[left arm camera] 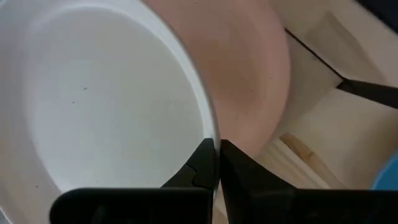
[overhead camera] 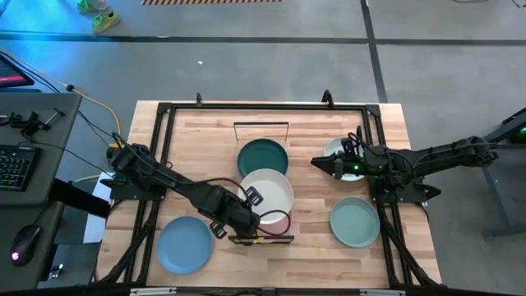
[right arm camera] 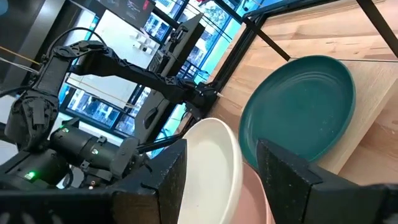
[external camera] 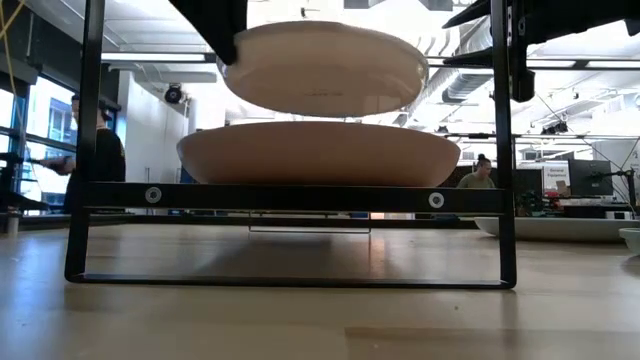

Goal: Place and stack plates onto a shelf
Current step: Stack the white plate on top of the pink plate on the shelf

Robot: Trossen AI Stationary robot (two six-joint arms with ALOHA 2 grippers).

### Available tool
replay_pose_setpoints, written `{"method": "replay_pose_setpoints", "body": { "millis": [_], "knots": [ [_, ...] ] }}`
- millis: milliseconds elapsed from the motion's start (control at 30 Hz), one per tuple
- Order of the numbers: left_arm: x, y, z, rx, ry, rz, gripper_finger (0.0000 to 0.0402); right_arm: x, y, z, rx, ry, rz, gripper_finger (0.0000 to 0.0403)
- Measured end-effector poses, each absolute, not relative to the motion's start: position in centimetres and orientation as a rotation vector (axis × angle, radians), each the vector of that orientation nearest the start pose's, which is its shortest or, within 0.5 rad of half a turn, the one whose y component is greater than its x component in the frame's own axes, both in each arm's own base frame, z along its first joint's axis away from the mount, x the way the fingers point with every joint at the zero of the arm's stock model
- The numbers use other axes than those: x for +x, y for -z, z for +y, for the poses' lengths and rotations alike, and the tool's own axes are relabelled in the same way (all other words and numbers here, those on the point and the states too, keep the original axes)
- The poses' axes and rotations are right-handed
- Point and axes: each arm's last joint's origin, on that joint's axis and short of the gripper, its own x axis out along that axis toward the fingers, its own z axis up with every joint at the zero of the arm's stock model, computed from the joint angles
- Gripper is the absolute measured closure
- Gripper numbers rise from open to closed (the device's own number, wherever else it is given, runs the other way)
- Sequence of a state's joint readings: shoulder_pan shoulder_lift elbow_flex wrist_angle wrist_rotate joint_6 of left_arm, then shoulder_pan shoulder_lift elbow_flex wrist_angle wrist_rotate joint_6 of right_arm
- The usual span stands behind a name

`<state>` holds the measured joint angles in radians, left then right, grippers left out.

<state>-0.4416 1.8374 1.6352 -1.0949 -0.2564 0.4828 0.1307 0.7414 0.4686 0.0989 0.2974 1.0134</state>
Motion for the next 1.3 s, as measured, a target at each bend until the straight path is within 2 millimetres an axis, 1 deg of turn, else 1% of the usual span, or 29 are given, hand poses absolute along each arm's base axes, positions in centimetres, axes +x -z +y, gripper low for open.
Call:
{"method": "replay_pose_setpoints", "body": {
  "millis": [167, 400, 533, 667, 800, 1000, 1300],
  "knots": [
    [33.6, -27.6, -14.9, 0.866, 0.533, 1.170, 0.0401, 17.1, -25.7, 1.4, 0.970, 0.239, 0.074, 0.0228],
    [33.9, -27.5, -14.3, 0.860, 0.618, 1.159, 0.0401, 17.1, -25.7, 1.4, 0.970, 0.241, 0.075, 0.0228],
    [34.2, -27.5, -14.1, 0.831, 0.653, 1.139, 0.0401, 17.1, -25.6, 1.4, 0.970, 0.241, 0.075, 0.0228],
    [34.3, -27.0, -14.1, 0.826, 0.662, 1.128, 0.0401, 17.1, -25.7, 1.4, 0.976, 0.242, 0.074, 0.0228],
    [34.0, -26.6, -14.3, 0.781, 0.710, 1.136, 0.0397, 17.1, -25.7, 1.4, 0.976, 0.244, 0.073, 0.0228],
    [34.0, -26.6, -14.4, 0.762, 0.705, 1.137, 0.0387, 17.1, -25.7, 1.3, 0.973, 0.271, 0.057, 0.0228],
    [34.0, -26.6, -14.4, 0.719, 0.695, 1.146, 0.0385, 17.1, -25.7, 1.3, 0.973, 0.271, 0.057, 0.0228]
  ]
}}
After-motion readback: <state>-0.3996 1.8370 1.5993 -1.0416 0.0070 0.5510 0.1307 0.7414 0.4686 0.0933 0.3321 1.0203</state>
